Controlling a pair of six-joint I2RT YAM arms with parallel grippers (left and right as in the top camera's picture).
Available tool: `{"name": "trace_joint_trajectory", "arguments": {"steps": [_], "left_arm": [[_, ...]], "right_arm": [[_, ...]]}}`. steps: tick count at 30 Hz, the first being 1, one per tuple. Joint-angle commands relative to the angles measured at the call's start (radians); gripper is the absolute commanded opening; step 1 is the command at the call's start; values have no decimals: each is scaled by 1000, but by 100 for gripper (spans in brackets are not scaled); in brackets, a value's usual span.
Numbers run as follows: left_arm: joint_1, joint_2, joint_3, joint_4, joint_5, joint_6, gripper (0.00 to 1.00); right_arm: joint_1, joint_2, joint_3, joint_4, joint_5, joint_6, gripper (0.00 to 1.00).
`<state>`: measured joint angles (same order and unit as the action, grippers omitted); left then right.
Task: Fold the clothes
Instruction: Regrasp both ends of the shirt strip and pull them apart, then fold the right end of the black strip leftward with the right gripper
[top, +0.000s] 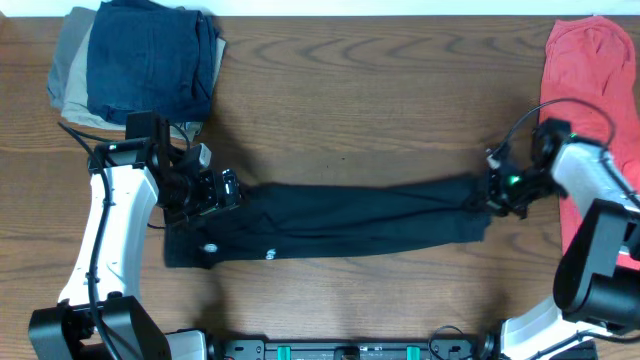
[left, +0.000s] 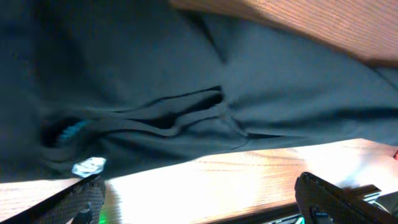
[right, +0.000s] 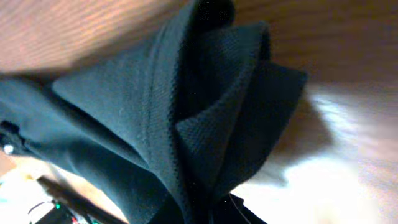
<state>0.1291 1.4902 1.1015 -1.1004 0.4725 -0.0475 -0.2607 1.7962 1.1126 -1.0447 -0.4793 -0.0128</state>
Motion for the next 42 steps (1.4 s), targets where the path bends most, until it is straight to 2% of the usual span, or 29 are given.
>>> {"name": "trace_joint_trajectory", "arguments": {"steps": [1, 8, 13, 24, 34, 42], "left_arm": [[2, -8, 15, -6, 14, 17, 98], [2, -8, 15, -6, 14, 17, 98], [2, -8, 15, -5, 14, 17, 98], [2, -7, 15, 9, 14, 1, 98], [2, -7, 15, 9, 14, -2, 98], [2, -7, 15, 4, 14, -2, 98]], "right_arm": [[-43, -50, 100, -61, 148, 16, 1], [-56, -100, 206, -174, 187, 54, 1], [-13, -115, 221, -205, 187, 58, 1], [227, -115, 219, -151, 184, 61, 1], [443, -114, 208, -75, 184, 166, 1], [563, -106, 206, -45, 184, 201, 1]]}}
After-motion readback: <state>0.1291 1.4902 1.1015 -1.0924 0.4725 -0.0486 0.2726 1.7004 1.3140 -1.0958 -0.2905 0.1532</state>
